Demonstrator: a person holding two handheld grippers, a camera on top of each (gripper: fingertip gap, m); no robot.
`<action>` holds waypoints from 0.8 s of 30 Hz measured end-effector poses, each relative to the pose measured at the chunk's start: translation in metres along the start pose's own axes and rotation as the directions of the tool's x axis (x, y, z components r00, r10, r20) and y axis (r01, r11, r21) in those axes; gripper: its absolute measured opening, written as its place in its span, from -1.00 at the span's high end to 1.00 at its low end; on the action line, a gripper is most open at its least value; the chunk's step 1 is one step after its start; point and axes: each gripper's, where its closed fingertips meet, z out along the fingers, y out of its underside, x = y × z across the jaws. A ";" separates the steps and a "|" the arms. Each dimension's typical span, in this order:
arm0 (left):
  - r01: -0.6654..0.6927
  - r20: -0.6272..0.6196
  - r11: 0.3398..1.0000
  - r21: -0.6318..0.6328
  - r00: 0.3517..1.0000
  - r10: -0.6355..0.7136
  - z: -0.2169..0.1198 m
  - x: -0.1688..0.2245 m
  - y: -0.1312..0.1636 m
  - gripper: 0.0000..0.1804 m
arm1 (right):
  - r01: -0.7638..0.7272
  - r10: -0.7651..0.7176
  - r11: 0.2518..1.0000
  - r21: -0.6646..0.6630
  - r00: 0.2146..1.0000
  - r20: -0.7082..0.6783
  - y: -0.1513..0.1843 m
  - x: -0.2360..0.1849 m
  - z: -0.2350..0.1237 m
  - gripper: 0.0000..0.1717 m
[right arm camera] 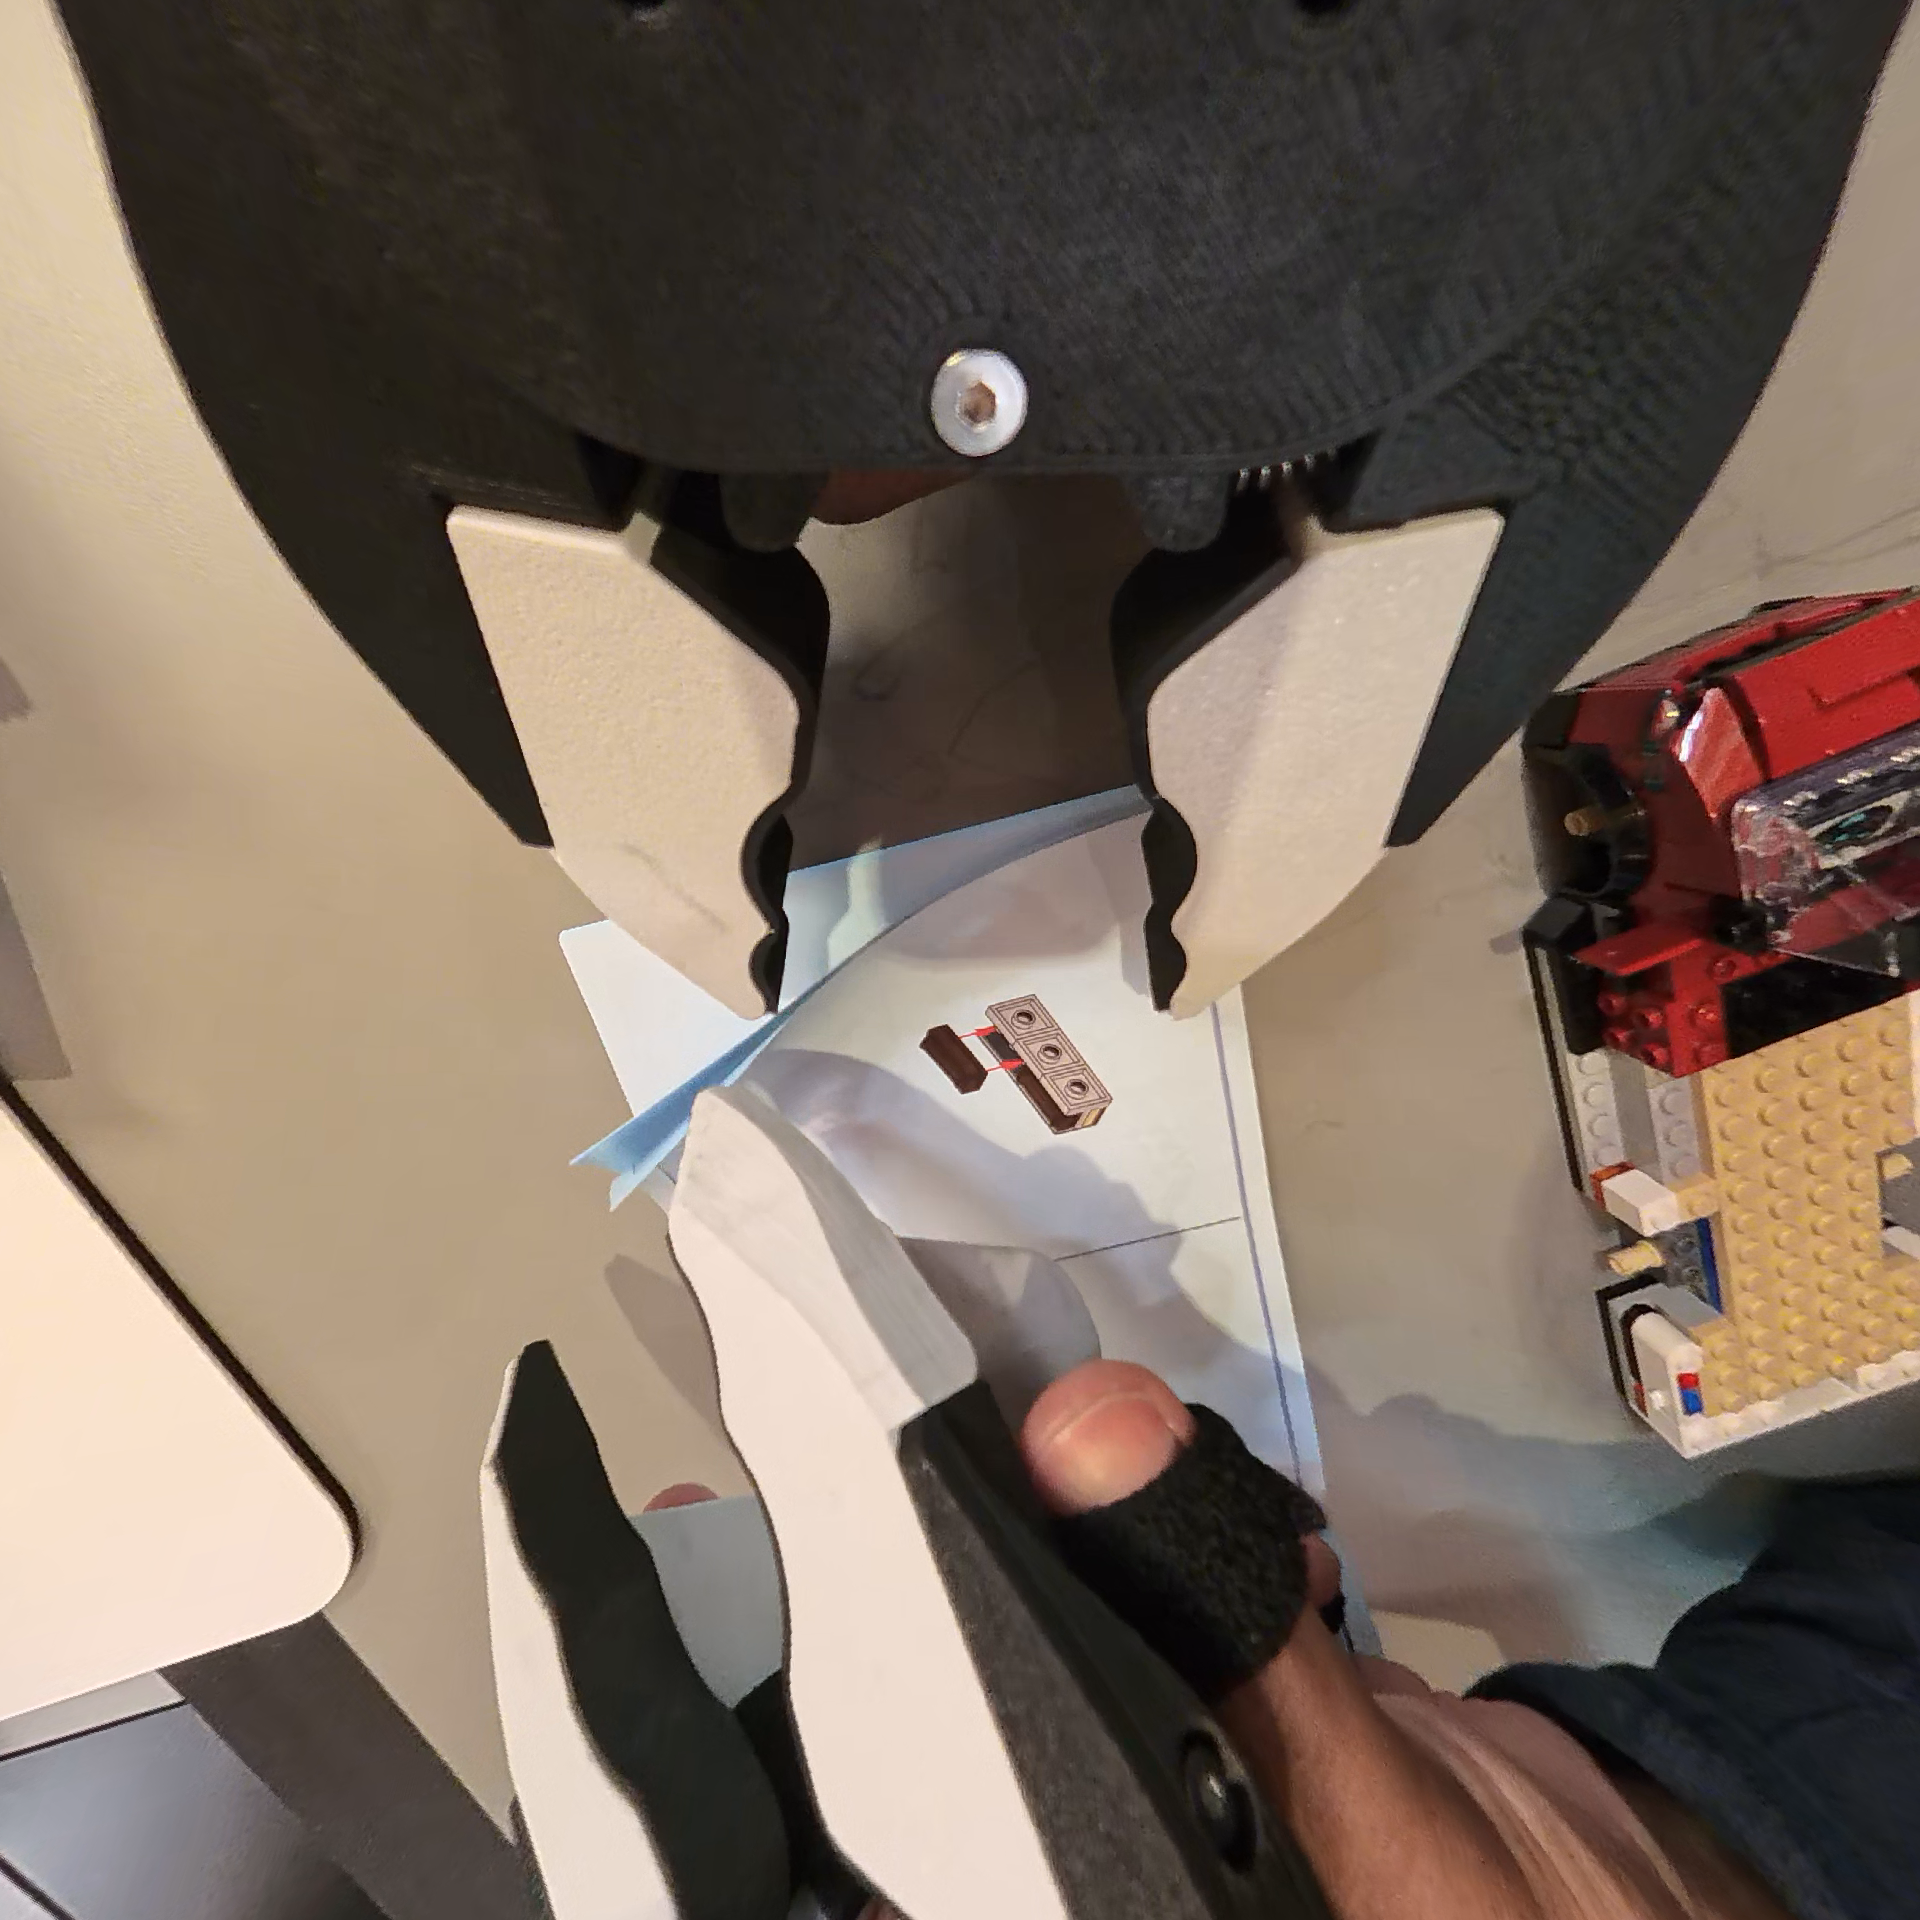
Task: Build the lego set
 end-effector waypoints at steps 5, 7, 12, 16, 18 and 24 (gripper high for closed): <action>0.008 0.002 1.000 -0.004 1.000 -0.008 0.000 -0.002 0.001 0.31 | -0.013 0.012 1.000 -0.016 1.000 -0.010 0.003 0.002 0.000 0.21; 0.010 0.002 1.000 -0.006 1.000 -0.010 0.000 -0.003 0.002 0.31 | -0.016 0.016 0.999 -0.029 1.000 -0.024 0.005 0.005 0.000 0.20; 0.011 -0.001 1.000 -0.013 1.000 -0.011 0.001 -0.003 0.004 0.31 | -0.005 0.005 1.000 -0.002 0.996 -0.095 0.002 0.017 -0.009 0.16; 0.016 -0.002 1.000 -0.008 1.000 -0.016 0.000 -0.003 0.003 0.31 | -0.043 0.043 0.999 0.016 0.999 -0.019 -0.002 0.003 -0.005 0.17; 0.018 -0.001 1.000 -0.001 1.000 -0.018 -0.001 -0.004 0.002 0.30 | -0.034 0.034 0.999 0.000 0.999 -0.002 0.000 -0.002 -0.001 0.17; 0.064 -0.023 0.996 0.066 0.998 -0.063 -0.006 -0.003 -0.009 0.27 | -0.025 0.024 0.999 0.022 0.999 0.029 -0.004 -0.009 -0.001 0.18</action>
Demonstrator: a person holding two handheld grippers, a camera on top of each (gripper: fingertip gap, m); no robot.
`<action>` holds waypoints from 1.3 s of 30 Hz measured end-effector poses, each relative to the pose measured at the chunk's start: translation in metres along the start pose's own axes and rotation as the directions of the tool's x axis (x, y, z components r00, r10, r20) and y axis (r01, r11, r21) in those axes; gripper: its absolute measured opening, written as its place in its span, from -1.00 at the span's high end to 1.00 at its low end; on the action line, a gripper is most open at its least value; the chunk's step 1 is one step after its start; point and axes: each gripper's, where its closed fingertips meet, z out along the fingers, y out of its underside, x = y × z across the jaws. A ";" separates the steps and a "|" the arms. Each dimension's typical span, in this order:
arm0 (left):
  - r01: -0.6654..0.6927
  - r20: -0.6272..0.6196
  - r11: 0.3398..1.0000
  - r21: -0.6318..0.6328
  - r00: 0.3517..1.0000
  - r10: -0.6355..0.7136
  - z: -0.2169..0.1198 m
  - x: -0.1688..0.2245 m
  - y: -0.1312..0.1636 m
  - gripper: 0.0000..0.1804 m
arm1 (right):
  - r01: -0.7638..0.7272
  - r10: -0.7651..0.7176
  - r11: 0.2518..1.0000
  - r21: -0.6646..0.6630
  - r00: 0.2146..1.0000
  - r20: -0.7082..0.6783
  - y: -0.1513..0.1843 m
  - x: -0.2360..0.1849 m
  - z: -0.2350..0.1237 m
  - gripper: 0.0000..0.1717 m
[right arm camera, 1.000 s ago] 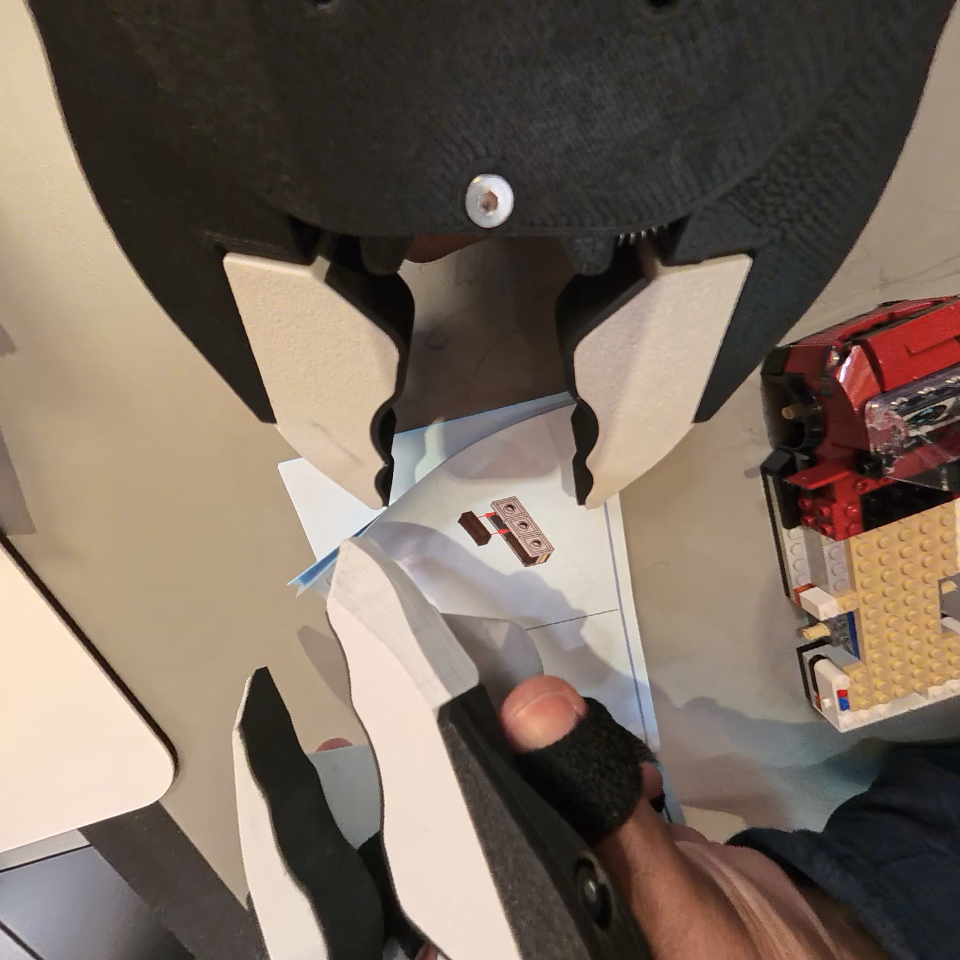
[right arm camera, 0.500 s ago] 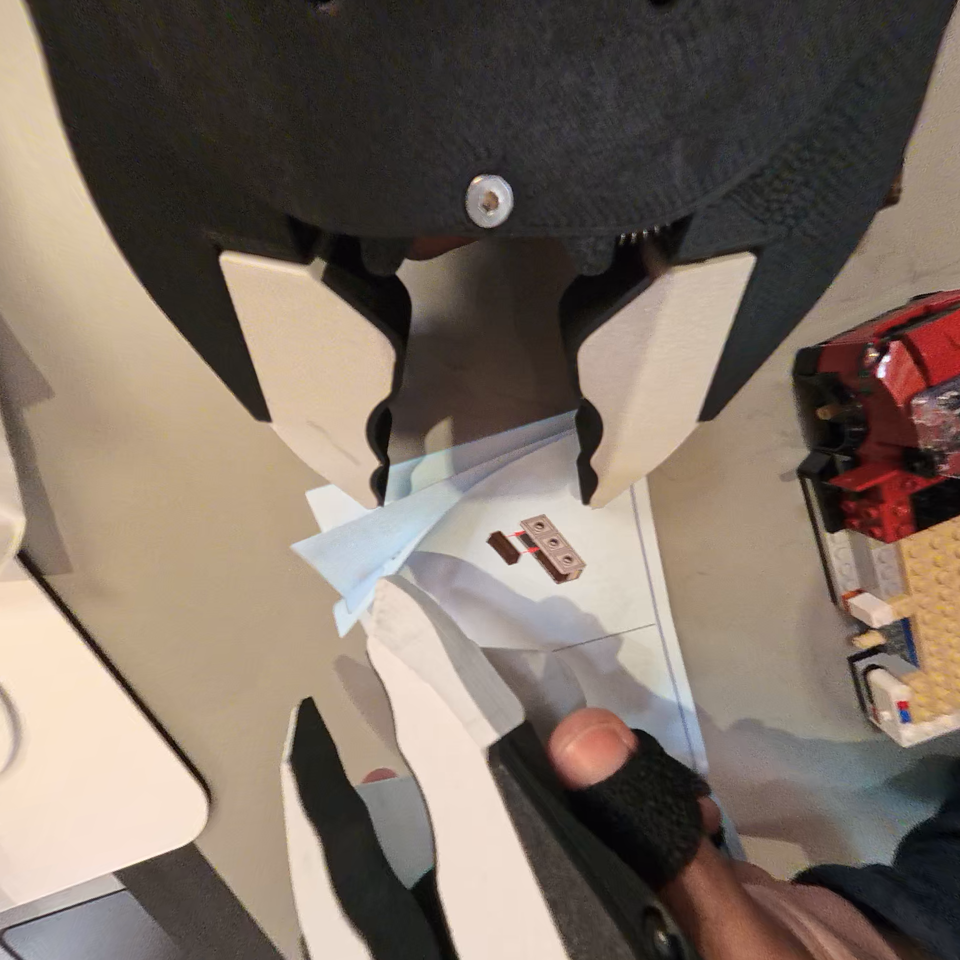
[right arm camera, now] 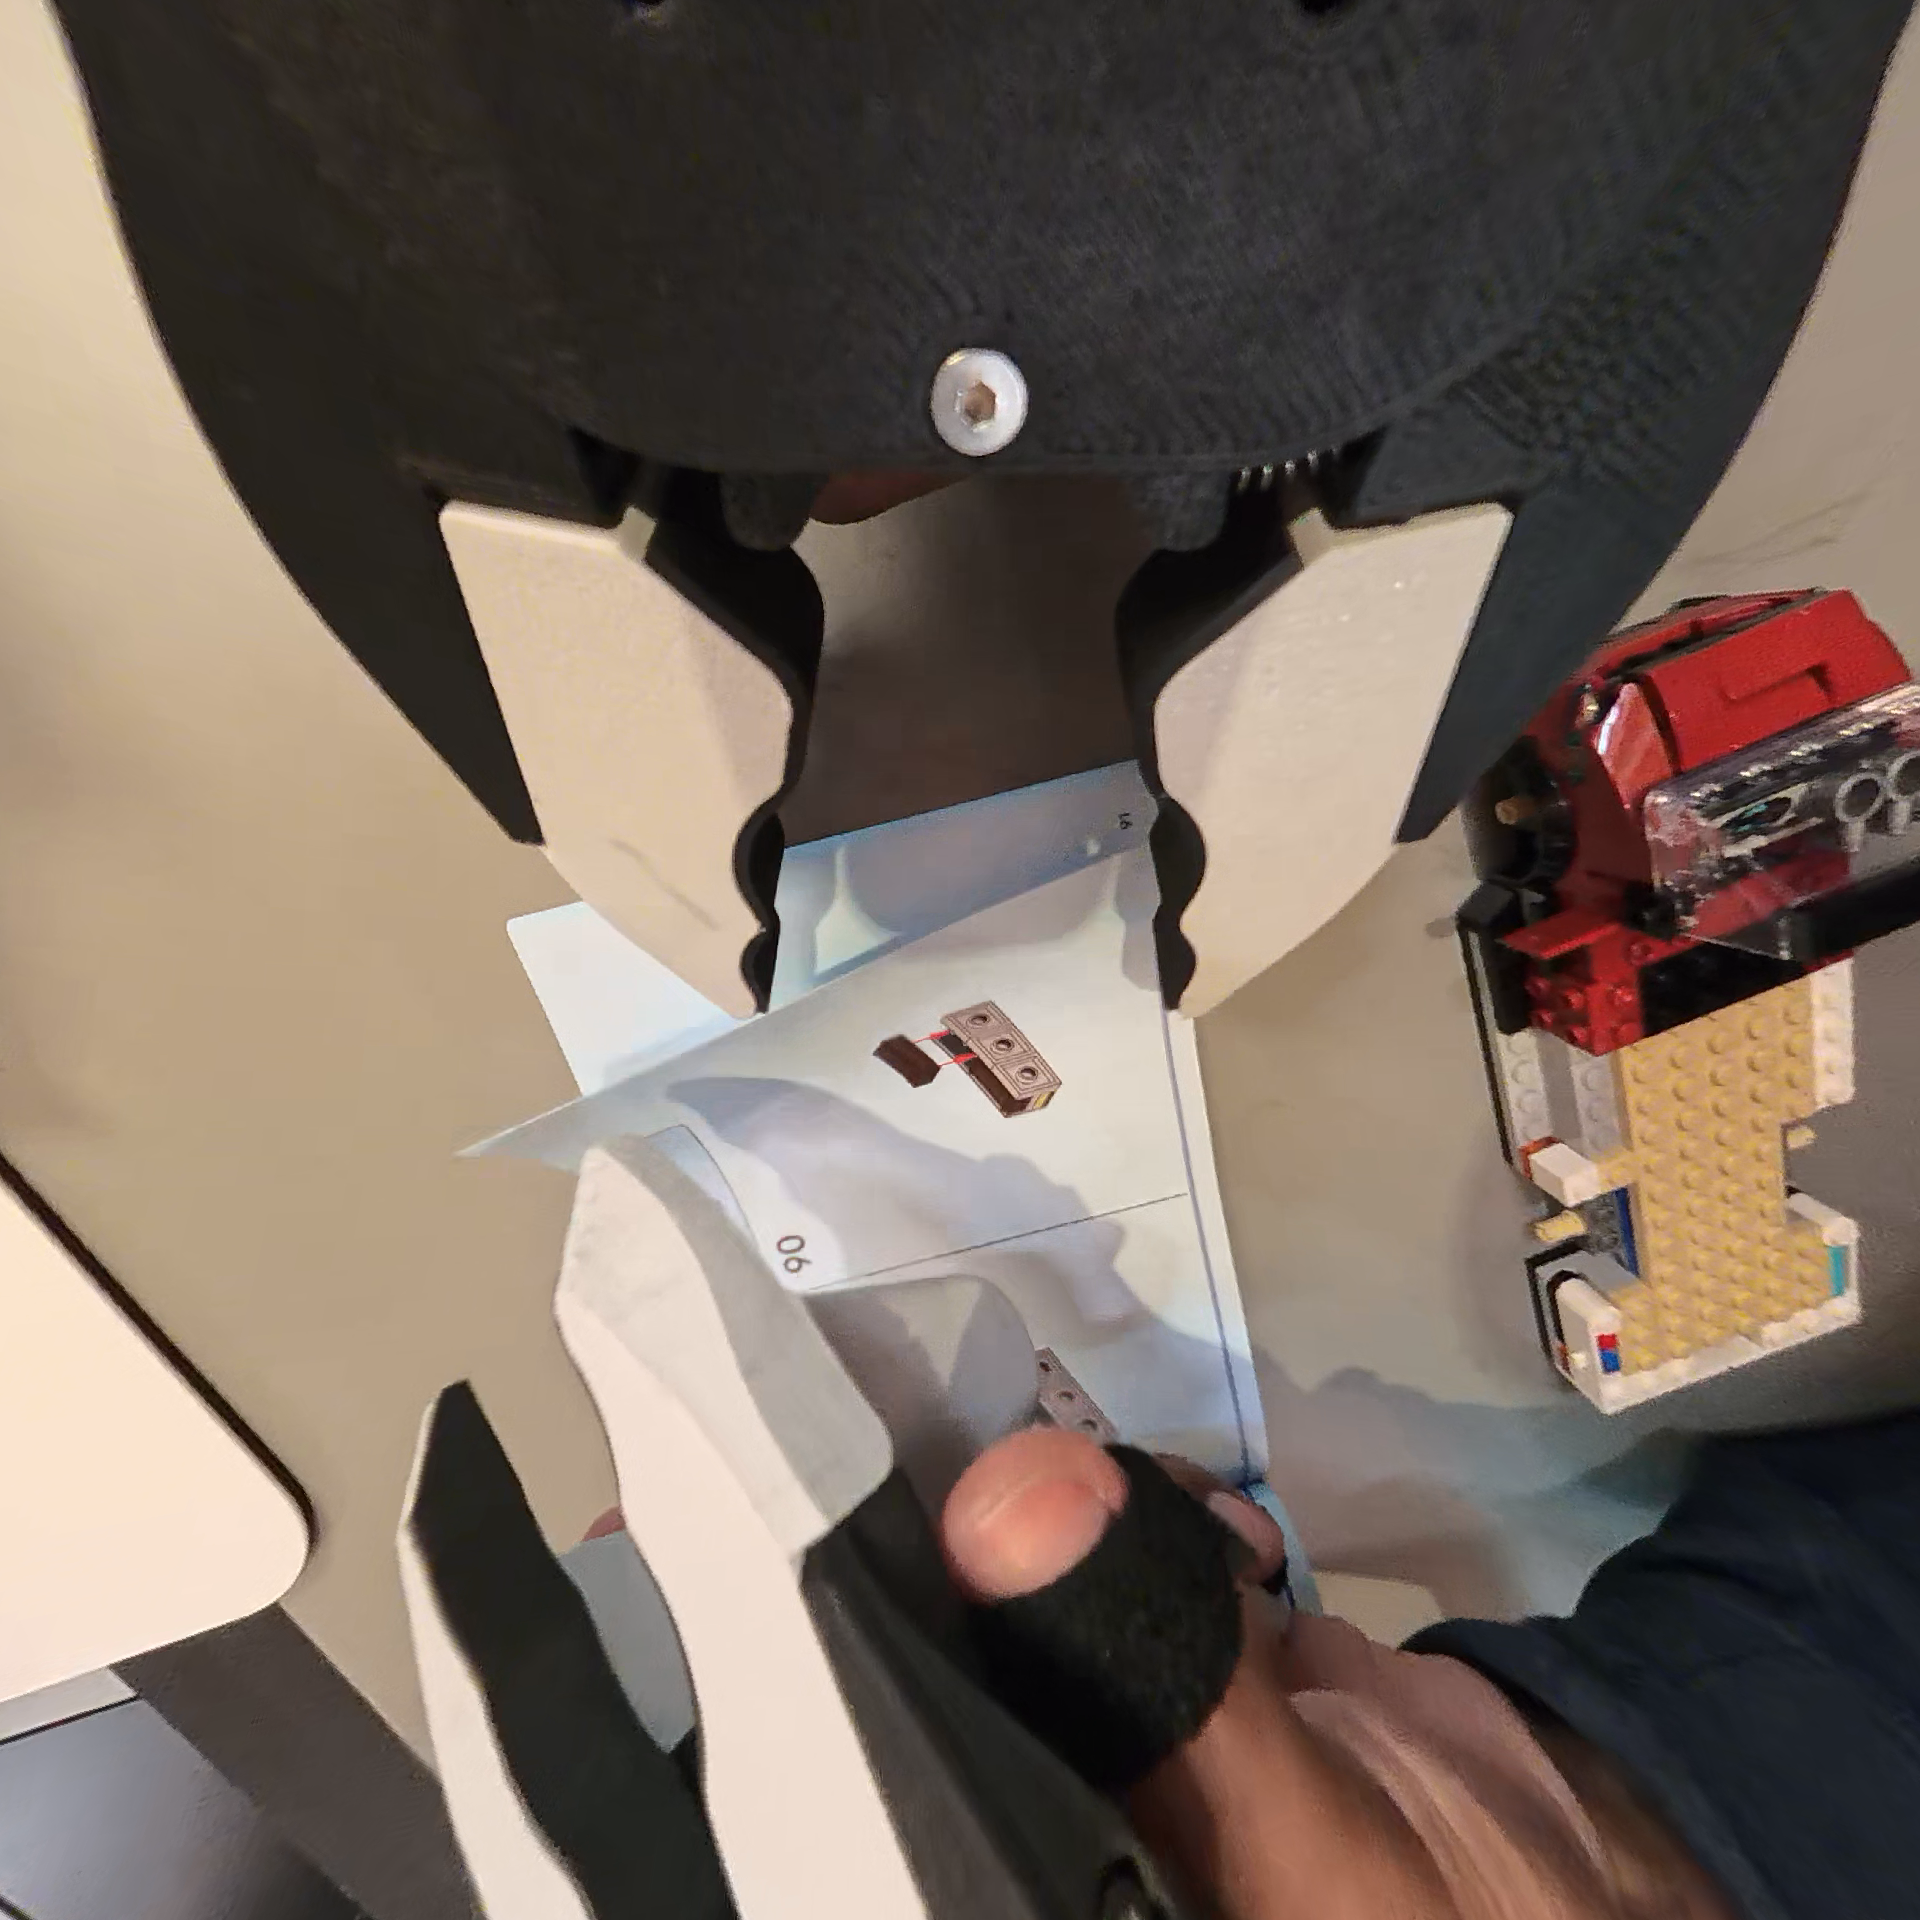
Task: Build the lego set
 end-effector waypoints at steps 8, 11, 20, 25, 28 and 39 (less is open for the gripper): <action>0.000 -0.071 0.999 -0.050 0.997 -0.003 -0.015 0.018 0.013 0.27 | -0.003 0.002 0.999 0.042 1.000 0.025 -0.007 -0.005 -0.002 0.18; 0.016 -0.088 0.998 -0.064 0.996 -0.022 -0.018 0.025 0.024 0.28 | 0.033 -0.035 0.997 0.066 0.999 0.033 -0.013 -0.013 -0.002 0.19; 0.042 -0.142 0.997 -0.063 0.989 -0.051 -0.028 0.040 0.029 0.36 | 0.092 -0.094 0.991 0.094 0.995 0.017 -0.020 -0.024 0.001 0.19; 0.057 -0.124 0.996 -0.062 0.990 -0.065 -0.029 0.032 0.029 0.37 | 0.073 -0.074 0.996 0.056 0.997 0.015 -0.013 -0.019 0.001 0.19; 0.071 -0.113 0.996 -0.058 0.991 -0.077 -0.030 0.026 0.029 0.38 | 0.063 -0.063 0.998 0.005 0.997 0.033 -0.002 -0.014 0.000 0.19; 0.076 -0.112 0.995 -0.070 0.990 -0.084 -0.026 0.025 0.033 0.38 | 0.048 -0.048 0.999 -0.004 0.998 0.038 0.002 -0.010 -0.001 0.20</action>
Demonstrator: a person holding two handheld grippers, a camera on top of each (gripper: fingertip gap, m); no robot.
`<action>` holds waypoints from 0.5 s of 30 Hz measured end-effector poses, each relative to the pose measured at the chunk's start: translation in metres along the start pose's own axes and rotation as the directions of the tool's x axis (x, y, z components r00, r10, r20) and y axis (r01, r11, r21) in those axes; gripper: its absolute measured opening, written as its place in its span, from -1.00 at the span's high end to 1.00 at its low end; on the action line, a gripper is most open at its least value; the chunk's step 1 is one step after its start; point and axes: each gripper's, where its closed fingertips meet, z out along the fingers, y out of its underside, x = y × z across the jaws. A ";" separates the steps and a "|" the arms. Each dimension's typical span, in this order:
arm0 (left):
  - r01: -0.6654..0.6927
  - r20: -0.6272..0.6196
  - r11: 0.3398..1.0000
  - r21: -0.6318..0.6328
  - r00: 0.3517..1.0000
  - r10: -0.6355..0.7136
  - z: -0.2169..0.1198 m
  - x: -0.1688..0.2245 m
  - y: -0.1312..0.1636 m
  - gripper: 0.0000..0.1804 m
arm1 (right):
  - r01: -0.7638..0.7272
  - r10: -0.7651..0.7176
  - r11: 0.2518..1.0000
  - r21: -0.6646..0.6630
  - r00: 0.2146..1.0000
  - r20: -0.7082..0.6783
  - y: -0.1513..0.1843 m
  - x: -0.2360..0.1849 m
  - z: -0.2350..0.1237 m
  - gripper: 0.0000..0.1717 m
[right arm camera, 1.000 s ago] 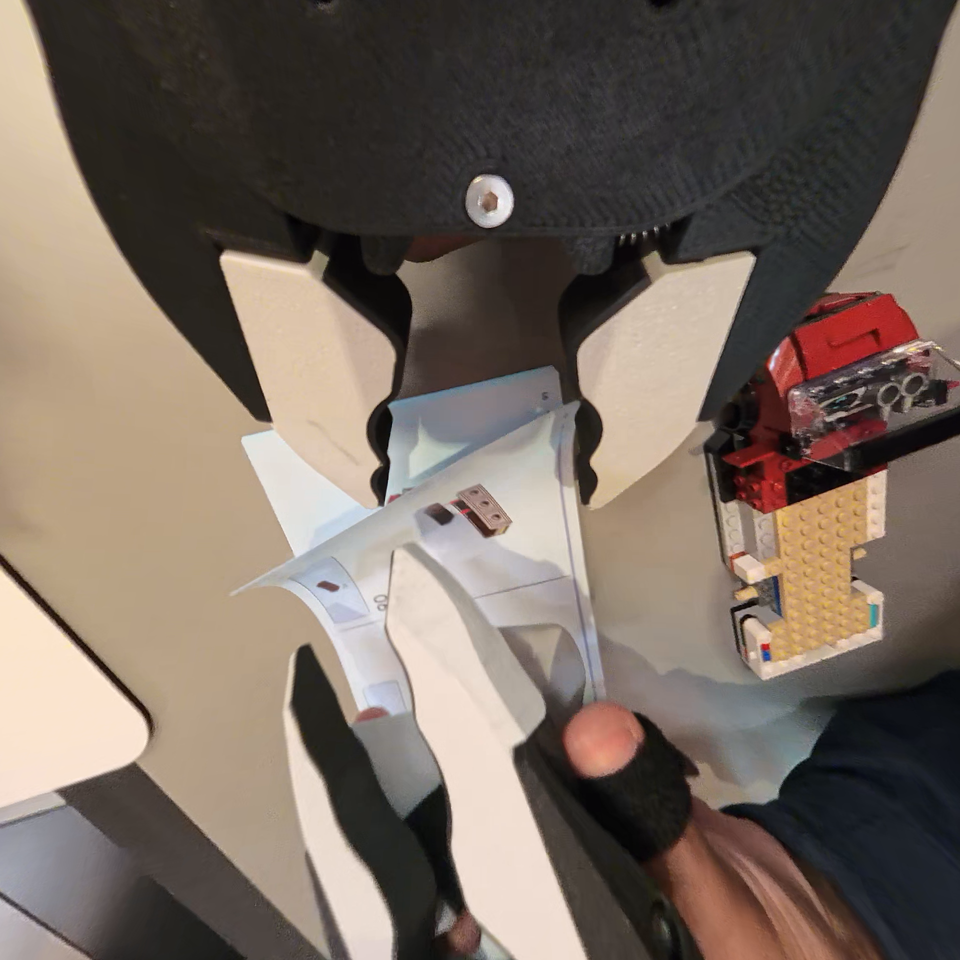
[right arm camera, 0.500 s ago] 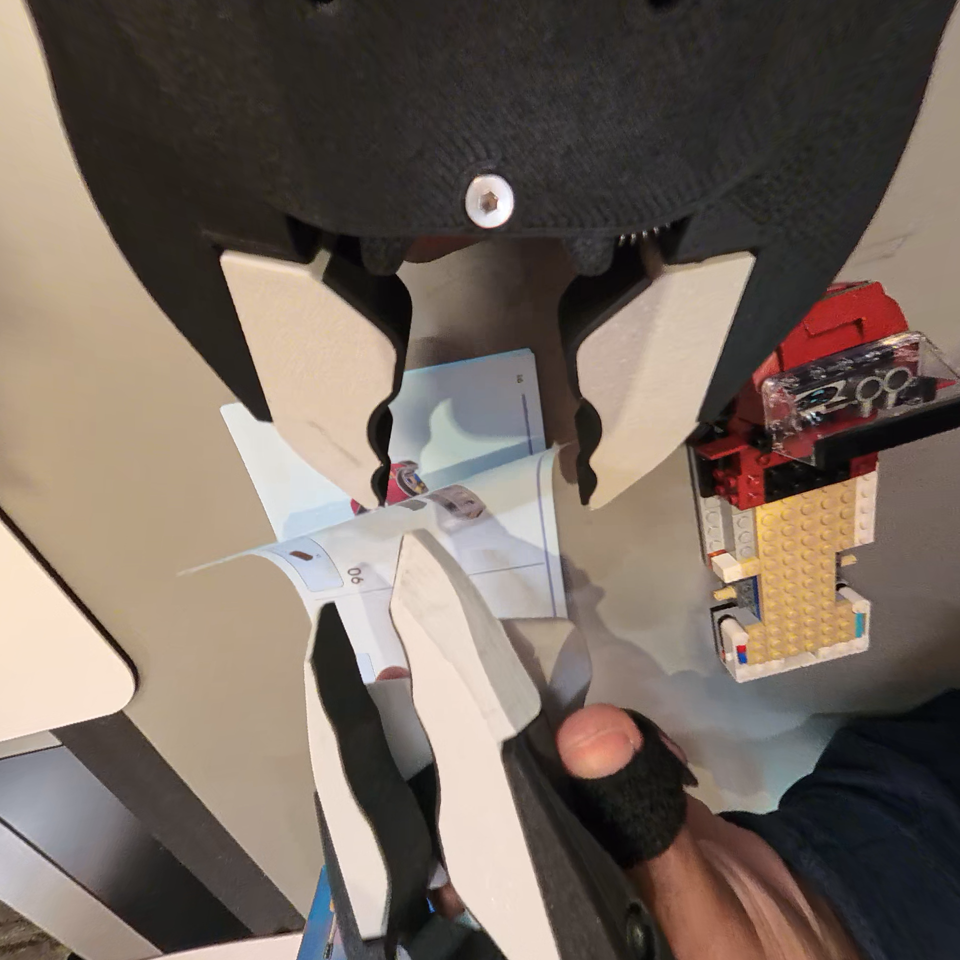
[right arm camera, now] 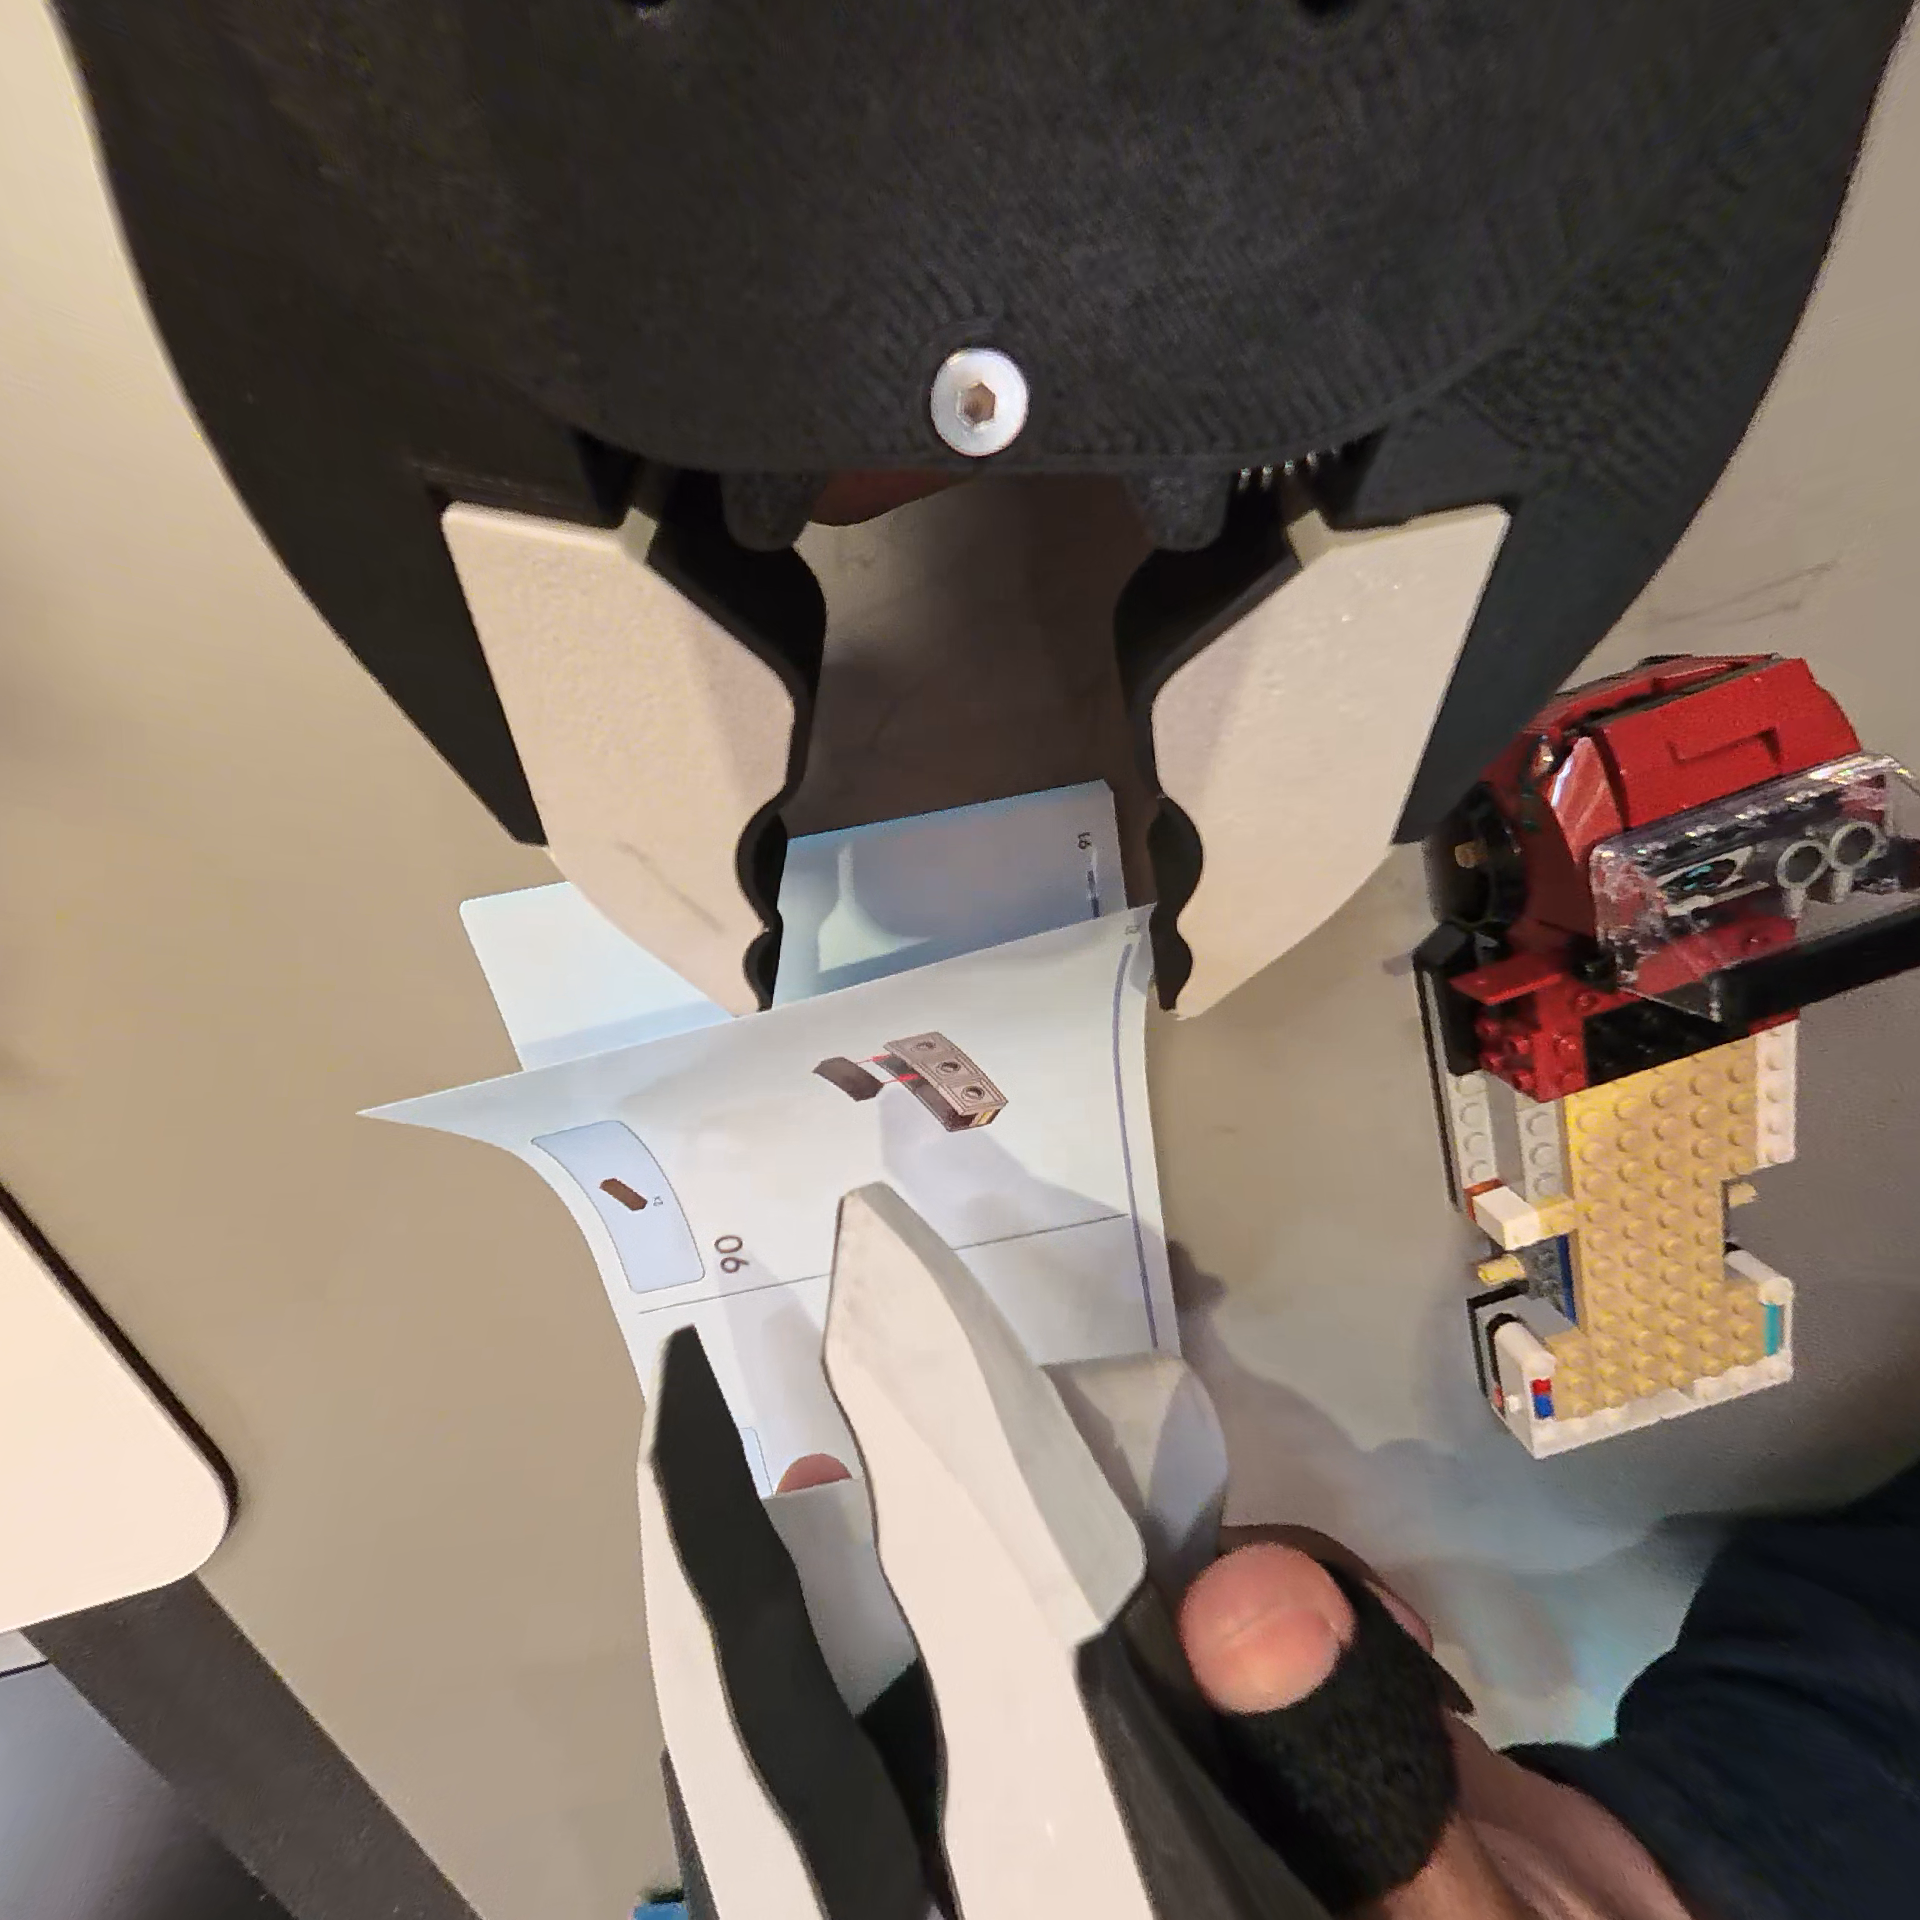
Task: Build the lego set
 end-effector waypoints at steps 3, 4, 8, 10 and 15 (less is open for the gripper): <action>0.011 -0.004 1.000 0.018 1.000 -0.011 0.002 0.001 -0.002 0.37 | 0.016 -0.016 1.000 0.018 1.000 0.000 -0.004 -0.003 0.001 0.20; 0.017 -0.007 0.999 0.028 1.000 -0.017 0.002 0.002 -0.004 0.37 | 0.022 -0.022 0.999 0.025 1.000 -0.001 -0.005 -0.005 0.001 0.20; 0.046 -0.034 0.997 0.062 0.998 -0.044 0.003 0.006 -0.009 0.37 | 0.076 -0.076 0.997 0.018 0.997 -0.015 -0.007 -0.013 0.006 0.20; 0.055 -0.041 0.996 0.067 0.998 -0.053 0.003 0.006 -0.009 0.38 | 0.088 -0.088 0.996 0.014 0.996 -0.014 -0.007 -0.015 0.007 0.20; 0.076 -0.063 0.995 0.071 0.995 -0.072 0.006 0.007 -0.009 0.38 | 0.085 -0.084 0.996 0.019 0.996 -0.014 -0.008 -0.016 0.008 0.20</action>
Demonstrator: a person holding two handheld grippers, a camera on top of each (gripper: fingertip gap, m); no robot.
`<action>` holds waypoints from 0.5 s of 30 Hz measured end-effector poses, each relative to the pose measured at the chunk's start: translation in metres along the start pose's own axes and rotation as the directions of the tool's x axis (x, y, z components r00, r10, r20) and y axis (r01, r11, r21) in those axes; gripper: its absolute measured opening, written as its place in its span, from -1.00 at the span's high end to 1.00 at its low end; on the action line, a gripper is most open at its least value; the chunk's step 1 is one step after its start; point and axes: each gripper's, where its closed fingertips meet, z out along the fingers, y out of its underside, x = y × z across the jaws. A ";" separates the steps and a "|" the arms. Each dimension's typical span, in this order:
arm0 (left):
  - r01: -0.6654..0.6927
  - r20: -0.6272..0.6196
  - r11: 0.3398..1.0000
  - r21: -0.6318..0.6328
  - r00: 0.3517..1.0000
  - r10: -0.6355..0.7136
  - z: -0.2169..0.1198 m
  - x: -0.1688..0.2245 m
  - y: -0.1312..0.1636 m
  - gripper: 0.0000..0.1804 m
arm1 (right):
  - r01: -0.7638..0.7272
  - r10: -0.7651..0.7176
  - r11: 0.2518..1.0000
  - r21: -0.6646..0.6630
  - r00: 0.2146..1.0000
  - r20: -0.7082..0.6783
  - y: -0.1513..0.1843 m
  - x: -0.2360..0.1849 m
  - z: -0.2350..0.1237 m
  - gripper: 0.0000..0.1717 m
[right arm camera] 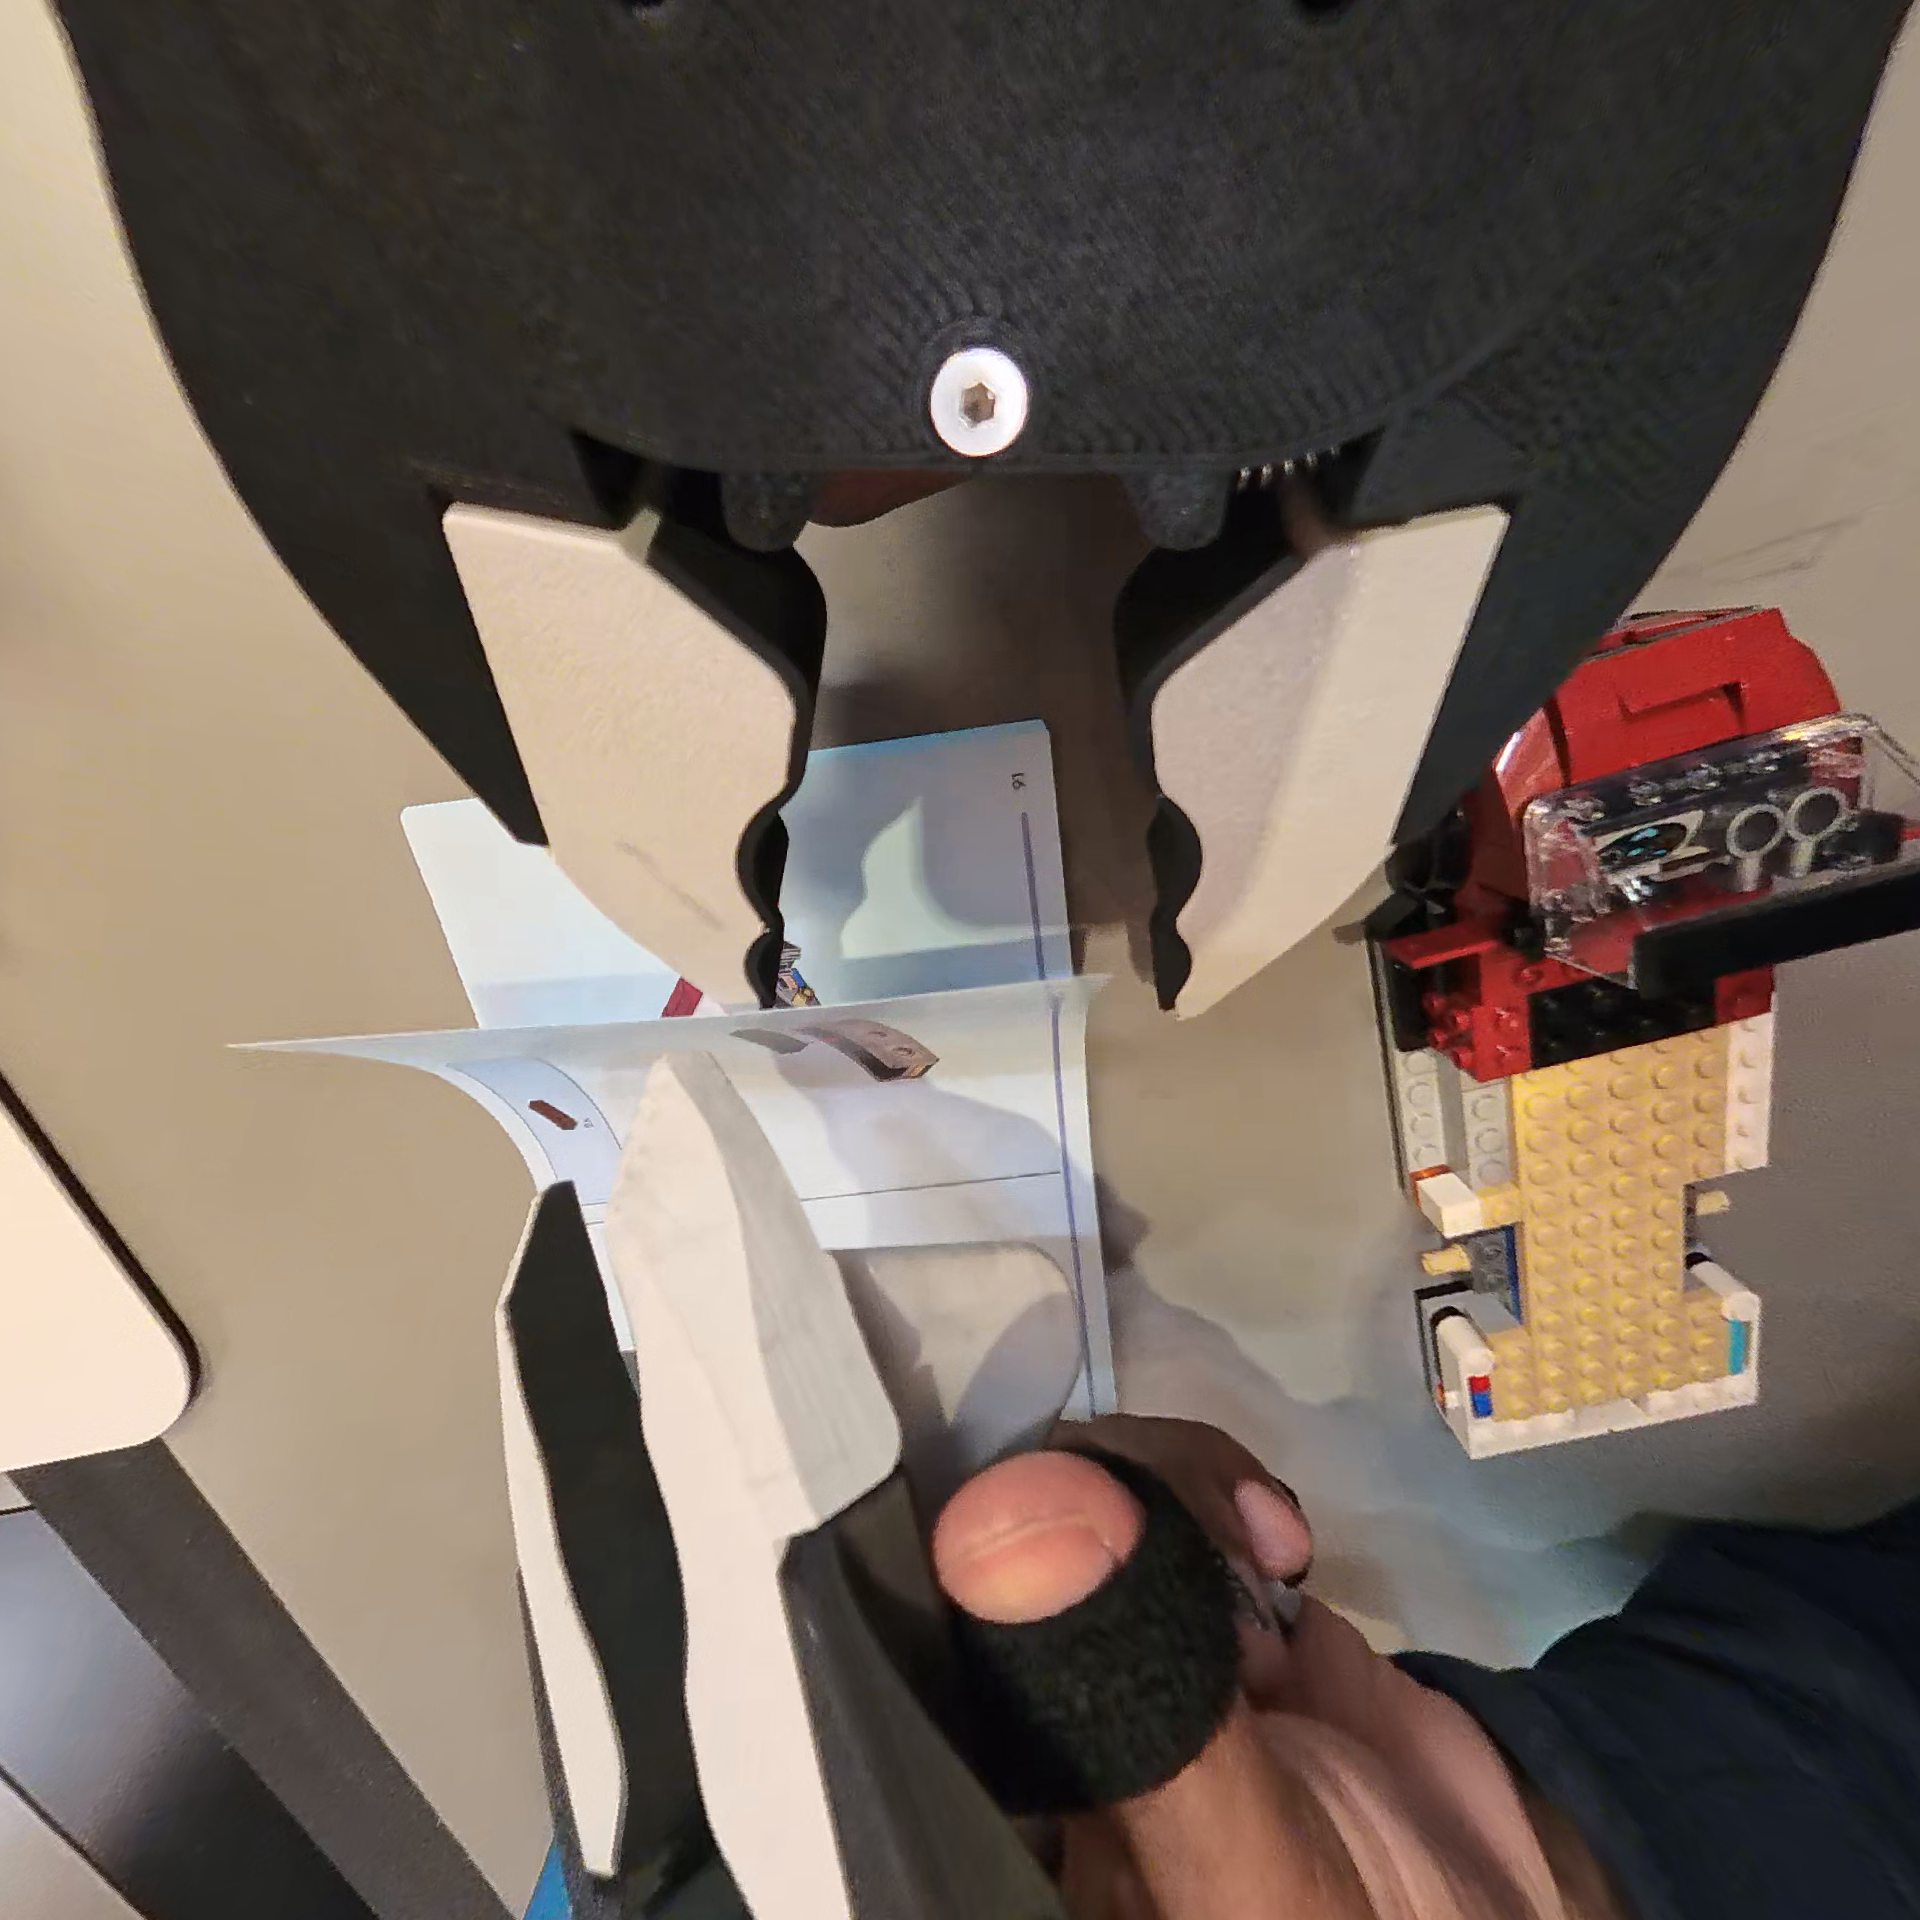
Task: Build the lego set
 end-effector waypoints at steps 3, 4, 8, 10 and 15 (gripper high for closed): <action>-0.006 0.001 1.000 0.004 1.000 0.006 0.000 0.001 -0.001 0.38 | 0.000 0.000 1.000 0.006 1.000 -0.003 -0.001 0.000 0.000 0.20; -0.008 0.004 1.000 0.005 1.000 0.008 0.000 0.001 -0.001 0.38 | 0.000 0.000 1.000 0.006 1.000 -0.003 -0.001 0.000 0.000 0.20; -0.016 0.020 1.000 0.001 1.000 0.016 0.002 0.000 0.000 0.37 | 0.008 -0.008 1.000 0.002 1.000 -0.003 -0.001 -0.001 0.001 0.20; -0.015 0.022 1.000 -0.001 1.000 0.015 0.003 0.000 0.001 0.38 | 0.007 -0.007 1.000 0.003 1.000 -0.002 -0.001 -0.001 0.001 0.20; -0.011 0.025 1.000 -0.004 1.000 0.011 0.002 -0.003 0.001 0.39 | -0.003 0.003 1.000 0.006 1.000 0.000 -0.001 0.000 0.000 0.20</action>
